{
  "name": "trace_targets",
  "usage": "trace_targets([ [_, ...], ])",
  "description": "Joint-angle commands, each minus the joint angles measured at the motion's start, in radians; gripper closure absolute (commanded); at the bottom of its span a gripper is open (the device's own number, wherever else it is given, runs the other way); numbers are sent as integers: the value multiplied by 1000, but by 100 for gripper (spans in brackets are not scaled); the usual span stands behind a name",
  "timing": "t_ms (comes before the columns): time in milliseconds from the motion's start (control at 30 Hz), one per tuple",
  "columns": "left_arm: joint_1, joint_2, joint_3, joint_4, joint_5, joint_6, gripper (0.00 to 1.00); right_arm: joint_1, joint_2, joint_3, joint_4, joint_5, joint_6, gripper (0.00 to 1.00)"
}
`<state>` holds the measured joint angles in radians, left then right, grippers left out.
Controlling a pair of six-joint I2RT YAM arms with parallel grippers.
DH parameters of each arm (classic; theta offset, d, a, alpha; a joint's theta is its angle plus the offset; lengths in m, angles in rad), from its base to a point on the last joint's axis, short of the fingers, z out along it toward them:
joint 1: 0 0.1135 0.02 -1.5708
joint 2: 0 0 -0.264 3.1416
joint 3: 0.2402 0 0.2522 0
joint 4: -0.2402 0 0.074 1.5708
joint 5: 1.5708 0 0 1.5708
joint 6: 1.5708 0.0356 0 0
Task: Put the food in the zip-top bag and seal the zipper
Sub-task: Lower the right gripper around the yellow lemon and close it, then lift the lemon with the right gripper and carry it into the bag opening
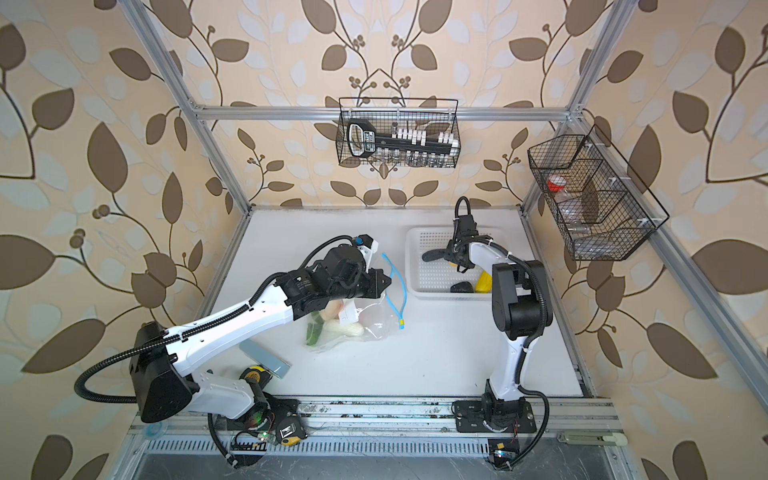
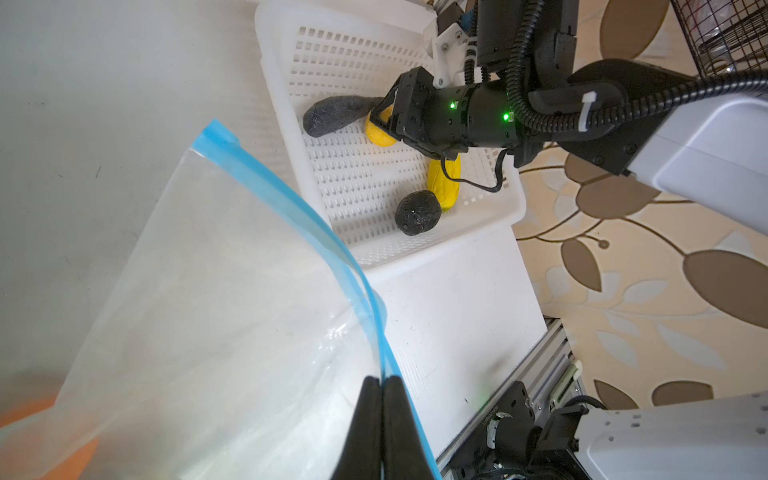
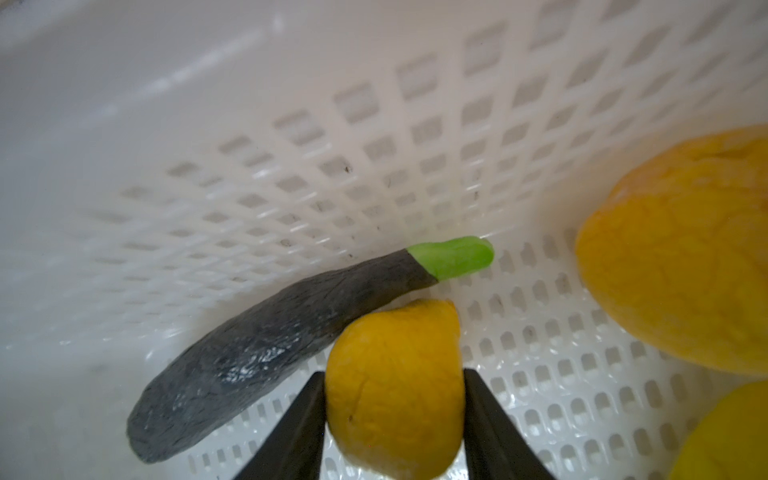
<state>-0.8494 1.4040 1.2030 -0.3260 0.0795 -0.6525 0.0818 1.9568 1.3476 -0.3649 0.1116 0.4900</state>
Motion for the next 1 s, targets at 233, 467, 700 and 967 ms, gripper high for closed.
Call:
trace_targets([
  [233, 10, -12, 43, 7, 32, 22, 100, -4, -103, -39, -11, -12, 1, 55],
  [467, 10, -24, 35, 13, 18, 9, 100, -3, -248, -159, -4, -37, 10, 55],
  [700, 10, -19, 32, 26, 25, -7, 100, 16, -478, -342, 2, -95, 24, 56],
  [967, 10, -11, 47, 28, 26, -14, 100, 99, -729, -472, -55, -142, 37, 56],
])
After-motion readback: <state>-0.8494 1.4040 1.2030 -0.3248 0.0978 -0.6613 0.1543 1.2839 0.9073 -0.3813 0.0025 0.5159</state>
